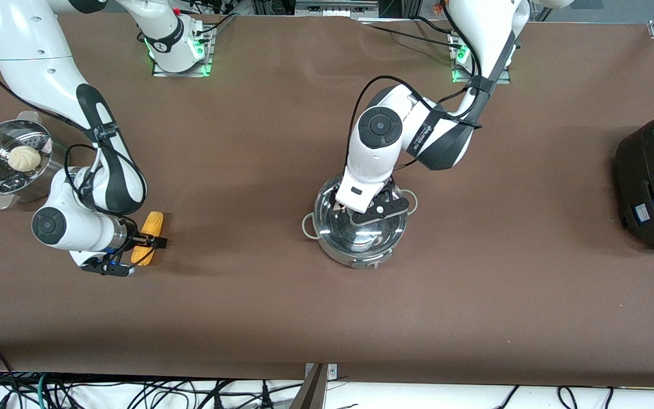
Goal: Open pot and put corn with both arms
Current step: 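Grasp the corn with the right gripper while the left gripper grasps the lid knob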
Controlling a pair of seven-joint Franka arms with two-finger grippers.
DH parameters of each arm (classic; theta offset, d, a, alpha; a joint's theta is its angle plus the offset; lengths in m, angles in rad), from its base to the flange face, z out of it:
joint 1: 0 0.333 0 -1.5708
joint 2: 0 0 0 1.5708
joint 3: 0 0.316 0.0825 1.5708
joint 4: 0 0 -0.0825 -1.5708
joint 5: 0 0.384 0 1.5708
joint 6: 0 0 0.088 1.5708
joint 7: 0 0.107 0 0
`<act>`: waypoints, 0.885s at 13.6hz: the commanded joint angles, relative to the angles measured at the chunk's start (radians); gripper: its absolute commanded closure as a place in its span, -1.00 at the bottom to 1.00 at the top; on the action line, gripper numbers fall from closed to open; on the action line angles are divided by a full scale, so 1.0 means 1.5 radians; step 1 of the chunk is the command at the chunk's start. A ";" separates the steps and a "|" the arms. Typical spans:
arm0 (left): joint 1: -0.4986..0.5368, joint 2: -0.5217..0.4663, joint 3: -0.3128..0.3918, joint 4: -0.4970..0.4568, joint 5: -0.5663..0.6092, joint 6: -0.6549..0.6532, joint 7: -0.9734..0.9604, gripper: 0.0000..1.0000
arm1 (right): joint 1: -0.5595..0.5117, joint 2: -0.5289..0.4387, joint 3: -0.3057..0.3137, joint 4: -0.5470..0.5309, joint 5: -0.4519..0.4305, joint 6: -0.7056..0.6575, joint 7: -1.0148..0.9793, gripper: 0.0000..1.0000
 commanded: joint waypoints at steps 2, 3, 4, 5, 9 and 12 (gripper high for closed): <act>-0.004 0.016 0.008 0.023 0.018 0.001 0.014 -0.91 | -0.002 0.000 0.002 -0.002 0.011 -0.006 -0.016 -0.75; -0.004 0.016 0.008 0.020 0.018 0.001 0.020 -0.85 | -0.002 0.000 0.002 -0.002 0.011 -0.007 -0.017 -0.34; -0.004 0.016 0.008 0.019 0.018 0.001 0.033 -0.76 | -0.002 0.000 0.002 -0.002 0.011 -0.008 -0.019 -0.05; -0.004 0.016 0.008 0.019 0.018 0.001 0.040 -0.69 | -0.002 0.000 0.002 -0.002 0.011 -0.008 -0.024 0.14; -0.004 0.014 0.008 0.020 0.017 0.000 0.039 -0.33 | -0.002 0.000 0.002 0.000 0.010 -0.008 -0.027 0.28; -0.004 0.011 0.008 0.021 0.015 -0.004 0.038 0.03 | -0.001 -0.003 0.003 0.006 0.009 -0.009 -0.028 0.28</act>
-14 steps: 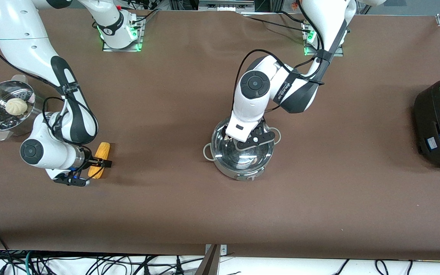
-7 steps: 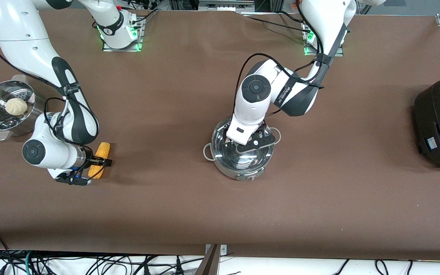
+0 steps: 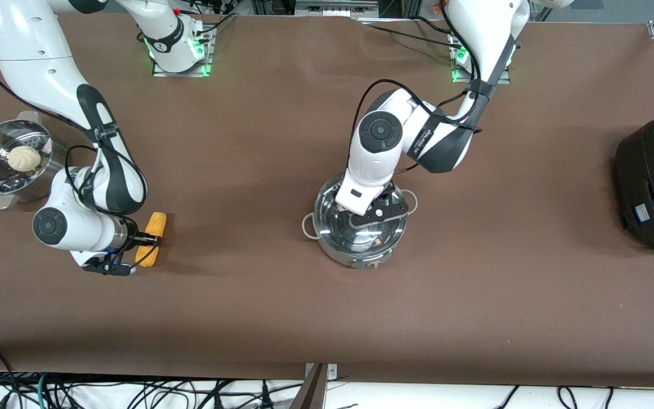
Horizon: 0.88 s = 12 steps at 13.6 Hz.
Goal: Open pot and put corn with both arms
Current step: 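Grasp the corn with the right gripper while the left gripper grasps the lid knob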
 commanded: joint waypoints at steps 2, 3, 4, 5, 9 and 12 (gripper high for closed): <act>-0.004 0.001 0.004 0.019 0.014 -0.013 0.008 0.52 | 0.001 -0.005 0.003 0.007 0.009 -0.006 -0.014 0.28; -0.004 -0.003 0.004 0.020 0.013 -0.016 0.008 0.84 | 0.002 -0.007 0.003 0.007 0.008 -0.006 -0.015 0.28; -0.004 -0.006 0.004 0.021 0.013 -0.025 0.008 1.00 | 0.002 -0.010 0.004 0.008 0.007 -0.006 -0.017 0.27; -0.004 -0.009 0.004 0.021 0.013 -0.033 0.008 1.00 | 0.002 -0.010 0.003 0.012 0.007 -0.006 -0.017 0.28; 0.000 -0.042 0.004 0.021 0.013 -0.080 0.010 1.00 | 0.001 -0.030 0.011 0.020 0.007 -0.007 -0.018 0.27; 0.024 -0.076 0.005 0.013 0.009 -0.095 0.046 1.00 | 0.001 -0.048 0.011 0.021 0.008 -0.010 -0.018 0.27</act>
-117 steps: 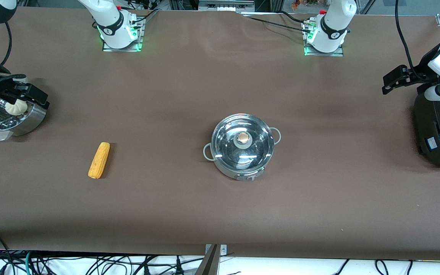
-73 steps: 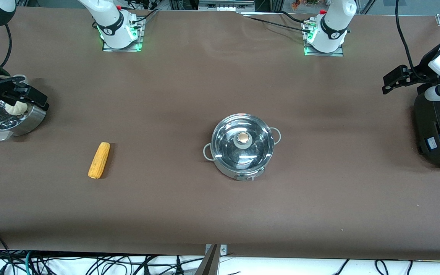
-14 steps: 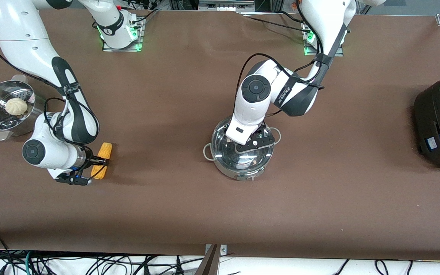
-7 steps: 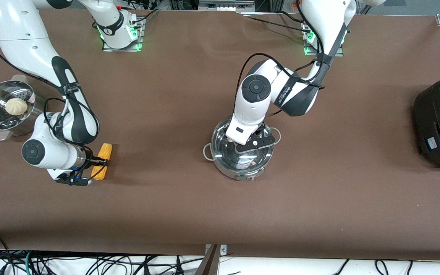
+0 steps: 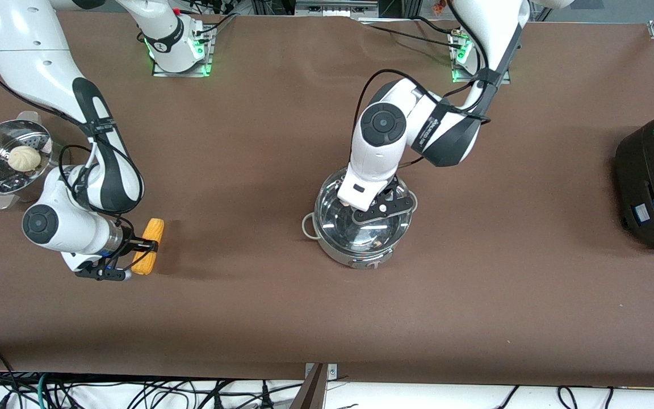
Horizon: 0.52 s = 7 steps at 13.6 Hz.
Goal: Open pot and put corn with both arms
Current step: 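Grasp the corn with the right gripper while the left gripper grasps the lid knob, then lift the glass lid off the pot with the left gripper and set it aside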
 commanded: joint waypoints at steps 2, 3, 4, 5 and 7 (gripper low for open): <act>0.046 -0.067 0.003 -0.029 0.004 -0.023 0.096 1.00 | -0.002 -0.043 0.007 0.007 0.008 -0.041 -0.009 0.27; 0.065 -0.082 0.005 -0.045 -0.007 -0.023 0.129 1.00 | -0.003 -0.049 0.022 0.026 0.009 -0.070 -0.004 0.27; 0.091 -0.102 0.005 -0.064 -0.017 -0.022 0.173 1.00 | -0.002 -0.055 0.028 0.053 0.009 -0.105 -0.002 0.26; 0.115 -0.124 0.005 -0.086 -0.023 -0.022 0.222 1.00 | -0.001 -0.058 0.036 0.077 0.010 -0.138 -0.001 0.25; 0.156 -0.176 0.021 -0.157 -0.026 -0.015 0.326 1.00 | -0.001 -0.058 0.065 0.129 0.009 -0.198 0.016 0.24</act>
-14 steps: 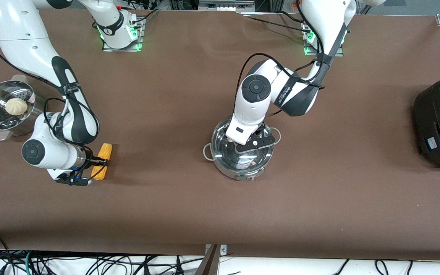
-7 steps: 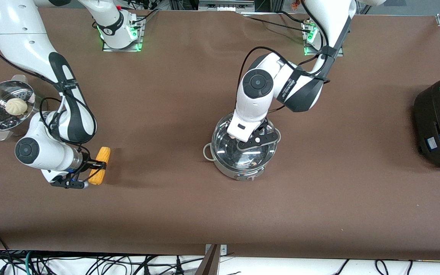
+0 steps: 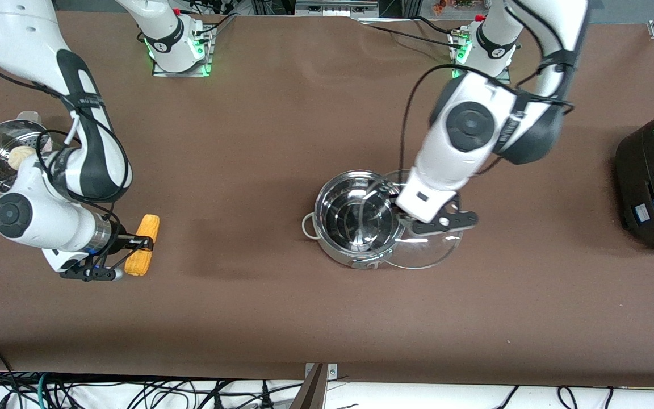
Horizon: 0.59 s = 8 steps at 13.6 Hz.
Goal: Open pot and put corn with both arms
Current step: 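Lift the glass lid off the pot with the left gripper and set it aside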
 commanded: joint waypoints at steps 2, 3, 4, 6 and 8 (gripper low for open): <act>0.064 -0.120 0.042 -0.151 -0.024 0.013 0.222 1.00 | -0.001 -0.004 0.065 0.093 0.007 -0.111 0.046 0.24; 0.073 -0.128 0.065 -0.170 -0.035 0.015 0.277 1.00 | 0.003 -0.004 0.087 0.121 0.007 -0.133 0.076 0.24; 0.078 -0.131 0.089 -0.186 -0.047 0.023 0.323 1.00 | 0.012 -0.004 0.108 0.142 0.006 -0.144 0.113 0.24; 0.096 -0.132 0.114 -0.228 -0.052 0.062 0.400 1.00 | 0.044 -0.004 0.131 0.170 0.004 -0.142 0.180 0.24; 0.104 -0.131 0.138 -0.290 -0.051 0.138 0.460 1.00 | 0.099 0.004 0.131 0.200 0.003 -0.132 0.229 0.24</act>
